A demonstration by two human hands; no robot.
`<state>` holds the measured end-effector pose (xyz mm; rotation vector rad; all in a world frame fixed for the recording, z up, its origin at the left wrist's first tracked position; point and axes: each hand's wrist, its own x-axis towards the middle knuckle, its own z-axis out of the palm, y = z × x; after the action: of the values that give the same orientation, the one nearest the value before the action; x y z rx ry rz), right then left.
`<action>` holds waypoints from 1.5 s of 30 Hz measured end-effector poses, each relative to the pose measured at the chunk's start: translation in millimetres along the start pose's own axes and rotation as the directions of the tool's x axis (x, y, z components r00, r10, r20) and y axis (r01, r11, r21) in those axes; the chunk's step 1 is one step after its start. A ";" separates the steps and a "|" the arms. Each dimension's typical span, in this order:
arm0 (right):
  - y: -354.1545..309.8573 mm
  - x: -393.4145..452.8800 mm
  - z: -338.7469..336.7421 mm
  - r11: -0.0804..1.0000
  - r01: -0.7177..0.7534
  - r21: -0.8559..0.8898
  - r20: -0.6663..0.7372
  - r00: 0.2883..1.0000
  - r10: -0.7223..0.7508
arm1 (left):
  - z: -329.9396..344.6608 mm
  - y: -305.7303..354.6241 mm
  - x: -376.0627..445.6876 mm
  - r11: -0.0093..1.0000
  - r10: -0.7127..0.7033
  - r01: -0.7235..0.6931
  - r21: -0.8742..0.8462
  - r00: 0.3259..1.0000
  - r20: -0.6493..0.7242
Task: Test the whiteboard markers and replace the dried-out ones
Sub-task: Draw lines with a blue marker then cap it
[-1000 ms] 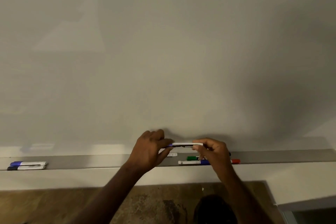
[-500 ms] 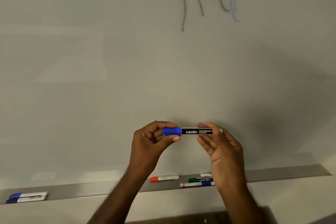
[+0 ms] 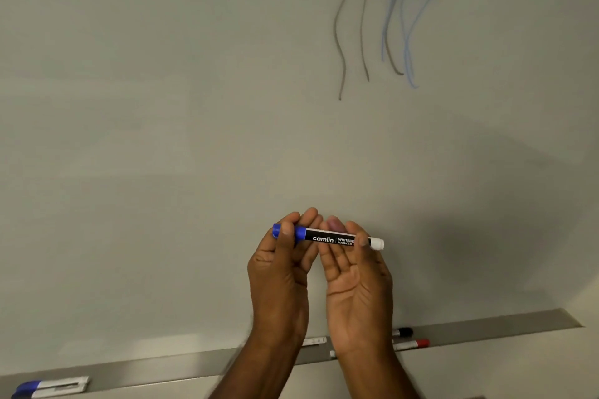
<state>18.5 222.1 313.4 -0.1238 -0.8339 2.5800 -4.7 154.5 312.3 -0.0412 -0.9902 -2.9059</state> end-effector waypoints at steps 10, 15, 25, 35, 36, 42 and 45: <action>5.1 -9.3 24.1 0.998 -0.056 0.000 -0.064 0.996 0.056 | 2.0 14.4 -2.8 0.988 0.154 -0.154 -0.008 0.987 -0.056; 9.5 -8.2 27.1 0.999 -0.042 -0.013 -0.067 0.997 0.041 | 2.3 19.1 -2.0 0.986 0.168 -0.167 0.015 0.980 -0.103; 3.8 -1.8 28.1 0.999 0.036 -0.017 -0.010 0.999 -0.036 | 19.7 21.4 -3.3 0.983 0.182 -0.182 0.010 0.977 -0.109; 1.9 6.9 24.7 0.995 0.099 -0.014 0.074 0.992 -0.097 | 26.9 20.1 -0.4 0.982 0.139 -0.151 -0.113 0.984 -0.110; 0.9 8.3 23.4 0.998 0.066 0.001 0.049 0.997 -0.066 | 25.1 19.2 2.8 0.980 0.151 -0.163 -0.110 0.982 -0.116; 5.6 14.3 20.7 0.998 0.060 0.029 0.051 0.997 -0.062 | 25.5 13.0 8.0 0.972 0.233 -0.235 -0.009 0.968 -0.096; -25.0 41.4 -7.9 0.933 0.309 0.181 0.028 0.947 -0.320 | -1.5 63.3 45.4 0.924 0.316 -0.350 -0.152 0.925 -0.209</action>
<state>-8.2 262.0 323.3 0.1281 -0.5873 2.3457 -45.1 101.0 351.8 0.0392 -0.6098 -2.6194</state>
